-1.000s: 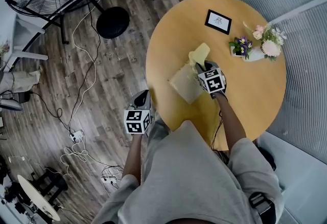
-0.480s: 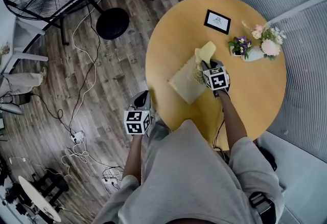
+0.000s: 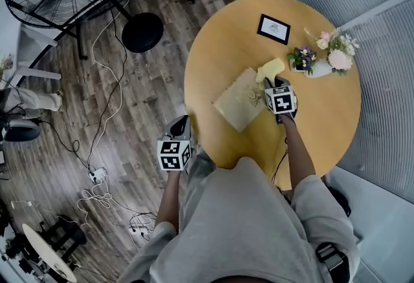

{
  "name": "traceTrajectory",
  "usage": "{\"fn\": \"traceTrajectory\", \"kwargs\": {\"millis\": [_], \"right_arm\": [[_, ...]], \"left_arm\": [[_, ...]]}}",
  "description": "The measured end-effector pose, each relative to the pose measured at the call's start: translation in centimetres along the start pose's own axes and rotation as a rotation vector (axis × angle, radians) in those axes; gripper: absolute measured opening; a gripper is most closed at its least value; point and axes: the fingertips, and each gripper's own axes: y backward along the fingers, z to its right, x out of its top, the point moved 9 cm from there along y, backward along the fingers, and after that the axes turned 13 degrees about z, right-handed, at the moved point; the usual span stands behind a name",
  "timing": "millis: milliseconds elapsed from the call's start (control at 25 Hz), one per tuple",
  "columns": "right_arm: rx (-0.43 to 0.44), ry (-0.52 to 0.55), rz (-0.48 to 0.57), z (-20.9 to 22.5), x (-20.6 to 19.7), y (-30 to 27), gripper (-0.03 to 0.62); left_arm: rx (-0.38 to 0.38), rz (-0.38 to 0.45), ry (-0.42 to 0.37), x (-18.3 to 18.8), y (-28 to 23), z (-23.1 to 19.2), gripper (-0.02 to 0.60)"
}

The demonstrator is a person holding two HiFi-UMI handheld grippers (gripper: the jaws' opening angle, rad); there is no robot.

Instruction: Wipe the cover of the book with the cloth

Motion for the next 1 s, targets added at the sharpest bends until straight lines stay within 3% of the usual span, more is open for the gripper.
{"fn": "traceTrajectory", "kwargs": {"millis": [280, 520, 1000], "right_arm": [[0.006, 0.028, 0.08, -1.2, 2.6, 1.8, 0.066], [0.079, 0.052, 0.151, -5.3, 5.1, 2.1, 0.066], [0.243, 0.043, 0.122, -13.9, 4.0, 0.3, 0.066]], "left_arm": [[-0.005, 0.014, -0.005, 0.0, 0.7, 0.4, 0.011], [-0.004, 0.027, -0.009, 0.1, 1.5, 0.8, 0.011], [0.022, 0.032, -0.008, -0.4, 3.3, 0.7, 0.011]]}}
